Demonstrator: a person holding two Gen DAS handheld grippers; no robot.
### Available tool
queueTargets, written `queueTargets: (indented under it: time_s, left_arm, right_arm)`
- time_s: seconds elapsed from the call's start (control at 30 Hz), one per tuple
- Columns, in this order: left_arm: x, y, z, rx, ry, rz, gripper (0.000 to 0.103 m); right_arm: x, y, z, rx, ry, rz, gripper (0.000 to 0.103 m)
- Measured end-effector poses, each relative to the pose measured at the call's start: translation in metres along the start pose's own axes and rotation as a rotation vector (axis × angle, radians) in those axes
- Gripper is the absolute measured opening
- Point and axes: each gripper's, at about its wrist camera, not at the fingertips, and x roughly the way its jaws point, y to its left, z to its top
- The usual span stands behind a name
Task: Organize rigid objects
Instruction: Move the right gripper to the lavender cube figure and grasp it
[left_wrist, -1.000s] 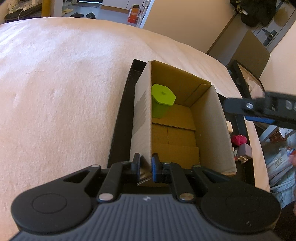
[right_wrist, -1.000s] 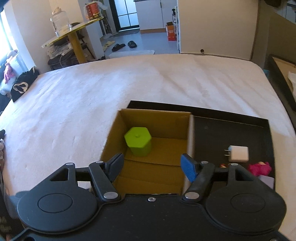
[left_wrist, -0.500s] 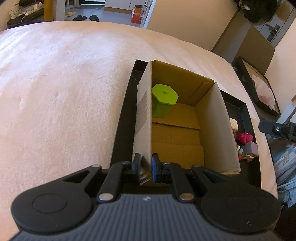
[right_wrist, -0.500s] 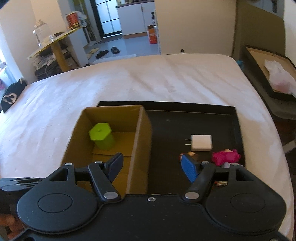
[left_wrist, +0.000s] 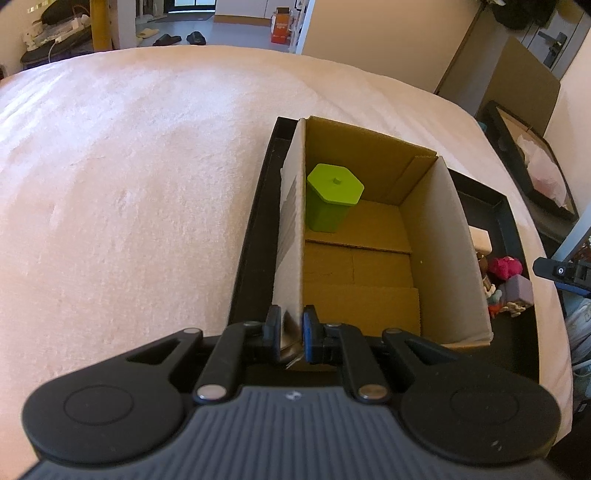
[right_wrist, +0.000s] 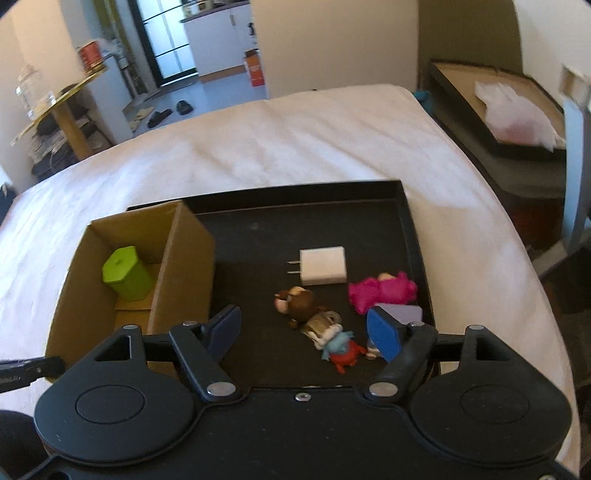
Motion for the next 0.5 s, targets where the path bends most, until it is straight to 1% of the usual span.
queueTargets:
  time_s: [0.17,0.3,0.4,0.5]
  left_arm:
    - [-0.001,-0.003,0.0,0.002,0.009,0.016,0.011]
    - [0.001,-0.004,0.002,-0.011,0.022,0.028,0.011]
    - [0.004,-0.007,0.005,-0.011,0.032,0.037,0.01]
    - [0.007,-0.008,0.007,-0.019,0.042,0.044,0.01]
  right_arm:
    - [0.004,-0.012,-0.007,0.055,-0.005,-0.012,0.075]
    - [0.012,-0.016,-0.014,0.064,-0.005,-0.063,0.075]
    - [0.018,-0.02,-0.011,0.063,-0.014,-0.099,0.075]
    - [0.022,-0.027,-0.008,0.074,-0.028,-0.106,0.075]
